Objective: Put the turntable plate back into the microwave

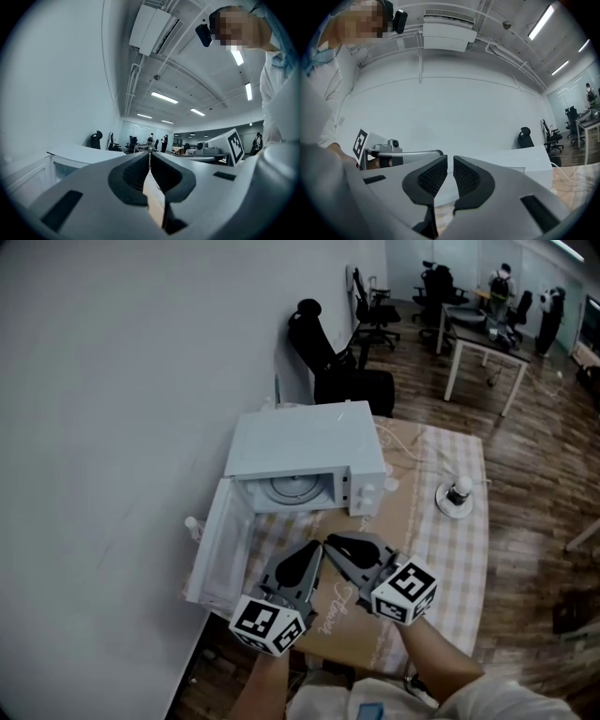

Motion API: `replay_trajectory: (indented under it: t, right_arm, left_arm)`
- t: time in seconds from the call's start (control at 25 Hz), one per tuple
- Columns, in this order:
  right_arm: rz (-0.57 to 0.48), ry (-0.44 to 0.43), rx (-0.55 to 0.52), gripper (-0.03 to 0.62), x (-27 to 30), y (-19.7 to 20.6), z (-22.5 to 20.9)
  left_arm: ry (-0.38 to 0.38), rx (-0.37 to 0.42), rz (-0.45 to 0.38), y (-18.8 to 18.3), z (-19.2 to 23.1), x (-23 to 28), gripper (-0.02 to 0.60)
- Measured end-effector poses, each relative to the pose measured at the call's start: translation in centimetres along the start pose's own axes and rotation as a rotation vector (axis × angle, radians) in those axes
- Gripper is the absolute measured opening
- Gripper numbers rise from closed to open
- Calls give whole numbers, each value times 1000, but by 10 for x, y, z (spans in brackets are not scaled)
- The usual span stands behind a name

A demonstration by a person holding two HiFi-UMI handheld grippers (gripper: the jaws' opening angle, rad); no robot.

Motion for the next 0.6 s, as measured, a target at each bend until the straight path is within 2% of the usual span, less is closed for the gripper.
replay_trajectory:
  t: [0.24, 0.6]
  right_arm:
    - [-27, -7, 17, 60, -27, -17, 15]
    - [-26, -12, 5, 54, -56, -27, 31]
  left_arm:
    - [34, 20, -12, -17, -30, -6, 8]
    - [89, 21, -19, -18, -61, -15, 2]
Point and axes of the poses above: the fingertips, and each gripper's own axes: x forward along the fingers, z to its left, y out of its underside, the point moved 3 cm from there along -x, backward along the fingers, and after that the axes turned 4 degrees about y, right-handed, at the moved point
